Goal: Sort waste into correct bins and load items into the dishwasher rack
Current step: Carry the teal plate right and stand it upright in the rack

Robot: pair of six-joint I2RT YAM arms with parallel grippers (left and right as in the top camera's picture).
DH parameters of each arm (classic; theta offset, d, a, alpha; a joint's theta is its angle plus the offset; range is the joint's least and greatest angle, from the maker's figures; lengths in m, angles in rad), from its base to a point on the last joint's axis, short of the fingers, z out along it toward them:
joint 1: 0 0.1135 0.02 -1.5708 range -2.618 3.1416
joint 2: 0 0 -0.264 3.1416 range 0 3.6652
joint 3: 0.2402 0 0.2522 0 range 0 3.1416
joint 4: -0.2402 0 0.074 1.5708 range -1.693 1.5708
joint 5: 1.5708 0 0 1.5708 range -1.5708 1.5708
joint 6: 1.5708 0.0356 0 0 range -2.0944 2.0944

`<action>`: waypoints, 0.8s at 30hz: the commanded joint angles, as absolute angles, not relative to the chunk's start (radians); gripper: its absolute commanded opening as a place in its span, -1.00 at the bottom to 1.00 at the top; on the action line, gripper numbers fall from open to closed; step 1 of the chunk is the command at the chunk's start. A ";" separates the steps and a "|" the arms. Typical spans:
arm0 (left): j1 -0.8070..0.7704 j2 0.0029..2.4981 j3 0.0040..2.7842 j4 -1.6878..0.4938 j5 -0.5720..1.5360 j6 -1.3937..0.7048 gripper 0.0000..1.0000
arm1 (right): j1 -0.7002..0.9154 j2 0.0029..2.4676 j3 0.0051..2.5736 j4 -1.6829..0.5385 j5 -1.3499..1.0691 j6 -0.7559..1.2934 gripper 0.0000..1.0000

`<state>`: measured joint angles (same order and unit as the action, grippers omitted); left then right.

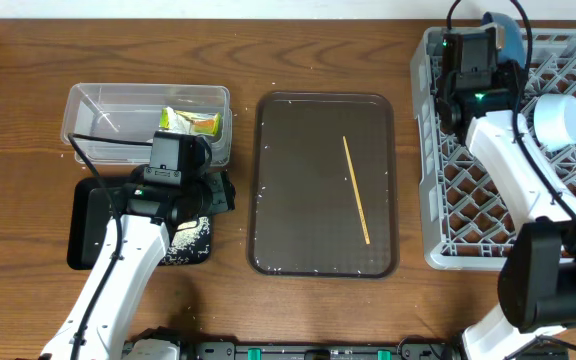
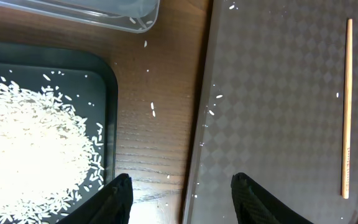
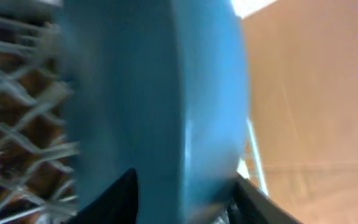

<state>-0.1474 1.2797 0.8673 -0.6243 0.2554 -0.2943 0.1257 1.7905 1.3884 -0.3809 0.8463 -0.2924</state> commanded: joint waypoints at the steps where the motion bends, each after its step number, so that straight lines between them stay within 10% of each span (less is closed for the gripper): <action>1: -0.144 1.285 0.881 -0.625 0.249 -0.294 0.08 | 0.138 1.700 1.374 -0.369 0.664 -0.284 0.09; 16: -0.144 1.285 0.881 -0.625 0.249 -0.294 0.08 | 0.130 1.544 1.374 -0.439 0.442 -0.239 0.35; 24: -0.144 1.285 0.881 -0.625 0.249 -0.294 0.08 | 0.133 1.545 1.373 -0.588 -0.220 -0.239 0.47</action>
